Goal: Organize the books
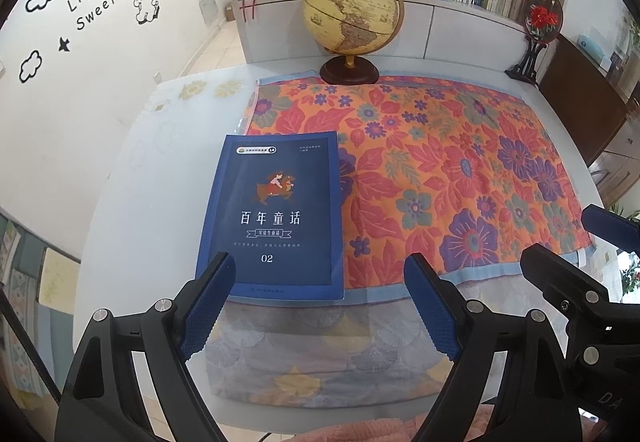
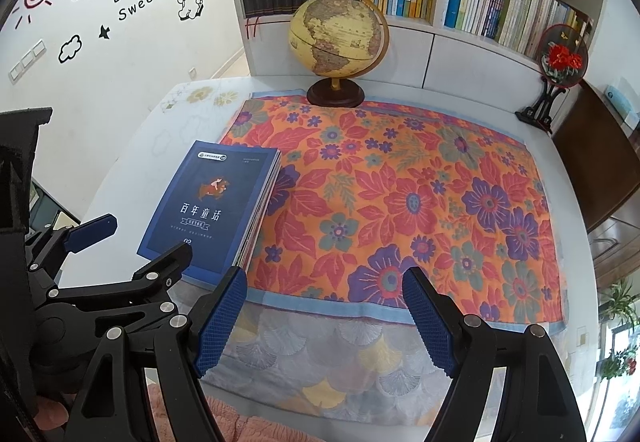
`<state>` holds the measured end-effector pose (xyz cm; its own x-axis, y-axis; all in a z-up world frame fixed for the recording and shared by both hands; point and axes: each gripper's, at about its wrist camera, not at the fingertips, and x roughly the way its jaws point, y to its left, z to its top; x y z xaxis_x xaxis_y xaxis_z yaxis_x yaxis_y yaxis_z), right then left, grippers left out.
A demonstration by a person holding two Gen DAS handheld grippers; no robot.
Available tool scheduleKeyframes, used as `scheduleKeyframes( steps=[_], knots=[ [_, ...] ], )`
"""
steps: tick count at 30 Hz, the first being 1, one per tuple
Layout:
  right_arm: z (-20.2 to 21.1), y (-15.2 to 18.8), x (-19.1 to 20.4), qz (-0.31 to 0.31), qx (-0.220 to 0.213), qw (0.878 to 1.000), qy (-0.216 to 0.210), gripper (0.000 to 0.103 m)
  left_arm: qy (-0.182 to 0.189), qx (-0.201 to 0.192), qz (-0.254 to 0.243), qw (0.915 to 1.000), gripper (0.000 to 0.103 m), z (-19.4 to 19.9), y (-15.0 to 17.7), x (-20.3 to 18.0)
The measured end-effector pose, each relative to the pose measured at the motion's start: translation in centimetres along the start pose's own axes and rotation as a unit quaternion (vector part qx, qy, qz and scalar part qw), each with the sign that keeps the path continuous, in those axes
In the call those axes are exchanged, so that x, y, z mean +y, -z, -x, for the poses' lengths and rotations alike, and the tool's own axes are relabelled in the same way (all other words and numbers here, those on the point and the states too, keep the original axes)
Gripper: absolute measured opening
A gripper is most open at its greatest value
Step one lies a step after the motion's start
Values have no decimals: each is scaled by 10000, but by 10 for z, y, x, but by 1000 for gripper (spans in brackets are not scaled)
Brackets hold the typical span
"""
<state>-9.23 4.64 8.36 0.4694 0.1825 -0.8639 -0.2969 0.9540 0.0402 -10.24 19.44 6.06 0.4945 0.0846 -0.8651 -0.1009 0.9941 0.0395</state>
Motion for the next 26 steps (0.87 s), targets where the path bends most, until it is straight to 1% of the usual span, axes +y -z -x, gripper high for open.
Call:
scheduleKeyframes(
  steps=[26],
  knots=[
    [-6,0,-2,6,64,10000,-32,78,-92,-27,-79,9999,85,-1,-1,0]
  ],
)
